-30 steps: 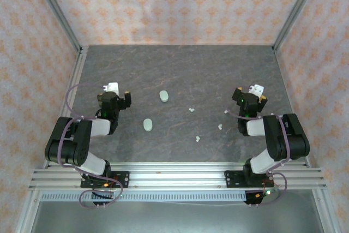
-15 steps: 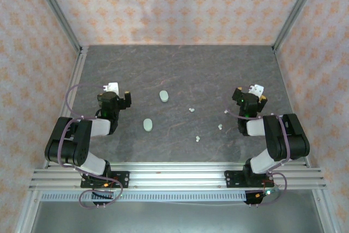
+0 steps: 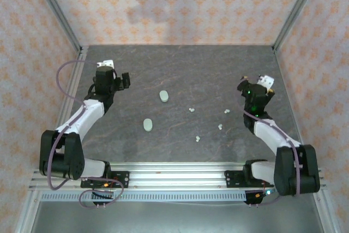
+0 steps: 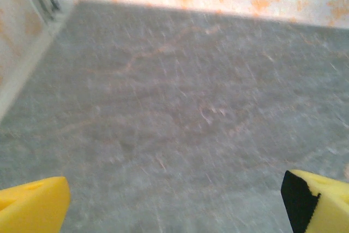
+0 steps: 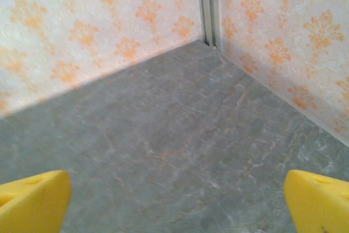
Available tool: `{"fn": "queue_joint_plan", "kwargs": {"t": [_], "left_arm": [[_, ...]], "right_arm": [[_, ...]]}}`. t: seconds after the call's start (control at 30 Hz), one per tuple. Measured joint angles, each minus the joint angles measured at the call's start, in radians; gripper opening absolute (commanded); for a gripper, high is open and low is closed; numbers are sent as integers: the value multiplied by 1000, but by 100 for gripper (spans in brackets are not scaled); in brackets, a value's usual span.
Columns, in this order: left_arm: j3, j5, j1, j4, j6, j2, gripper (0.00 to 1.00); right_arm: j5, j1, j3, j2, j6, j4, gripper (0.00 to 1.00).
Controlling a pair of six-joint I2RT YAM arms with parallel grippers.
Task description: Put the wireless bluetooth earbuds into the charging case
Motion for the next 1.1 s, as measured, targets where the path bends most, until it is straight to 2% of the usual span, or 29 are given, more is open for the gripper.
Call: {"fn": "queue_joint_plan", "kwargs": {"t": [0.13,0.2,0.37,0.5,0.7,0.9,1.1], "left_arm": [[175,70,-16,-215,-88,113,92],[246,84,-51,-308,-125,180,90],[356,89,-225,-486,-222,321,88],[501,74,-364,-623,-288,450,84],[685,21,-455,-724,-373,606,82],[742,-19,-486,-753,-457,696,79],[801,-26,-505,-758,-486,771,77]], "right_arm": [[-75,6,92,-55,118,-215,100],[-115,29,106,-55,175,-300,100],[-193,125,107,-31,278,-464,100],[-240,138,107,-20,338,-549,100],[-290,138,123,-31,359,-674,100],[-308,138,183,-79,322,-816,100],[-317,138,211,-82,306,-892,100]]}}
